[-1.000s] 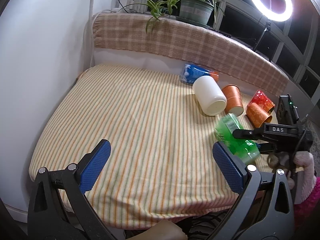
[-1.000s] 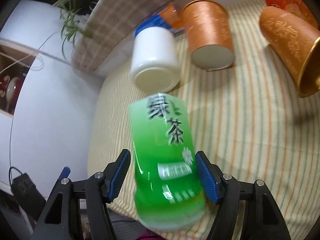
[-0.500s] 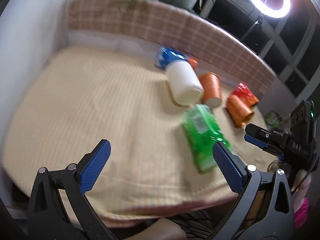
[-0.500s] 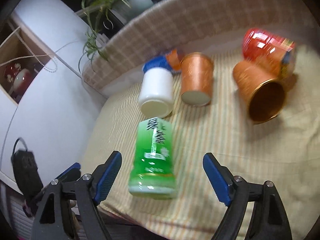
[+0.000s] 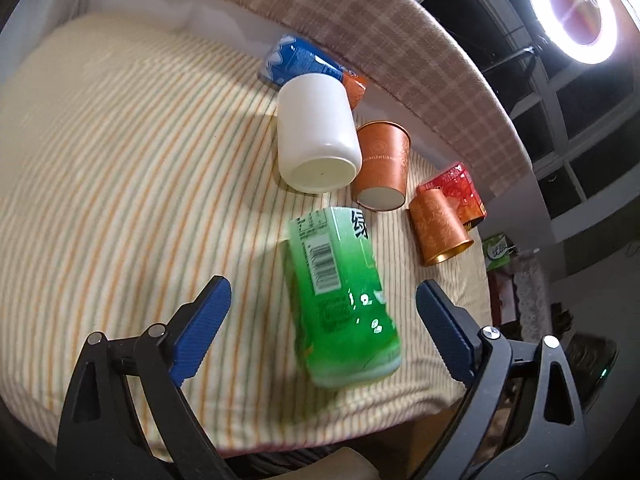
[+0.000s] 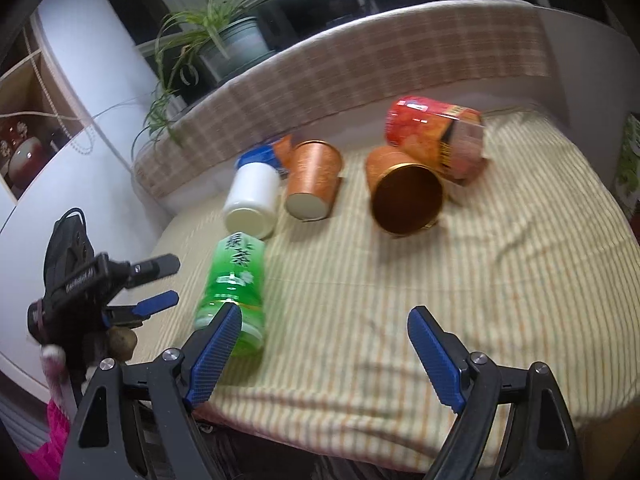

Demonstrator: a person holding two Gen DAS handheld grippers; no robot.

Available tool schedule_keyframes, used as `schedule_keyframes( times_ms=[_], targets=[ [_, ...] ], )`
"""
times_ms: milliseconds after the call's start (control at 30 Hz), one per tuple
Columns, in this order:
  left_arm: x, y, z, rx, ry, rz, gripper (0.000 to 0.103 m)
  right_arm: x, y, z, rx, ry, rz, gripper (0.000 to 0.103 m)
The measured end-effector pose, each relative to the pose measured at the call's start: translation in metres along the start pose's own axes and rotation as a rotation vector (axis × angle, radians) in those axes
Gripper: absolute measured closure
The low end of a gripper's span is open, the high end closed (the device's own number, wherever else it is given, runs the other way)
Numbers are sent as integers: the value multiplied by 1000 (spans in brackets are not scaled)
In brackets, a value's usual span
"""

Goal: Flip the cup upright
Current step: 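Lower the green bottle onto the bed with the right tool and release, then grasp the green bottle with the left tool and lift it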

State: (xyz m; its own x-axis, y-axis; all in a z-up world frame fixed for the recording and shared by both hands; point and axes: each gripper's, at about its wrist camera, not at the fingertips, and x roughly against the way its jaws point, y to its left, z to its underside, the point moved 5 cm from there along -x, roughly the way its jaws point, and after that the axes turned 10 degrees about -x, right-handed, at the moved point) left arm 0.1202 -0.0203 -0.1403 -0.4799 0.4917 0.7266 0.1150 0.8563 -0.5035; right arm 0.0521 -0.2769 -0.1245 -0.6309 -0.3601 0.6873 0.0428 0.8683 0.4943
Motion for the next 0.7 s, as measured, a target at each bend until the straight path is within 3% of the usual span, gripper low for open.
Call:
schedule_keyframes(
  times_ms=[133, 600, 700],
  targets=[
    [-14, 1, -3, 24, 35, 24, 15, 1, -12, 1, -22, -4, 16, 16],
    [-47, 5, -10, 66, 103, 70, 19, -4, -18, 6, -31, 5, 36, 16],
    [-55, 5, -12, 74, 119, 79, 27, -3, -17, 6, -29, 2, 34, 16]
  ],
)
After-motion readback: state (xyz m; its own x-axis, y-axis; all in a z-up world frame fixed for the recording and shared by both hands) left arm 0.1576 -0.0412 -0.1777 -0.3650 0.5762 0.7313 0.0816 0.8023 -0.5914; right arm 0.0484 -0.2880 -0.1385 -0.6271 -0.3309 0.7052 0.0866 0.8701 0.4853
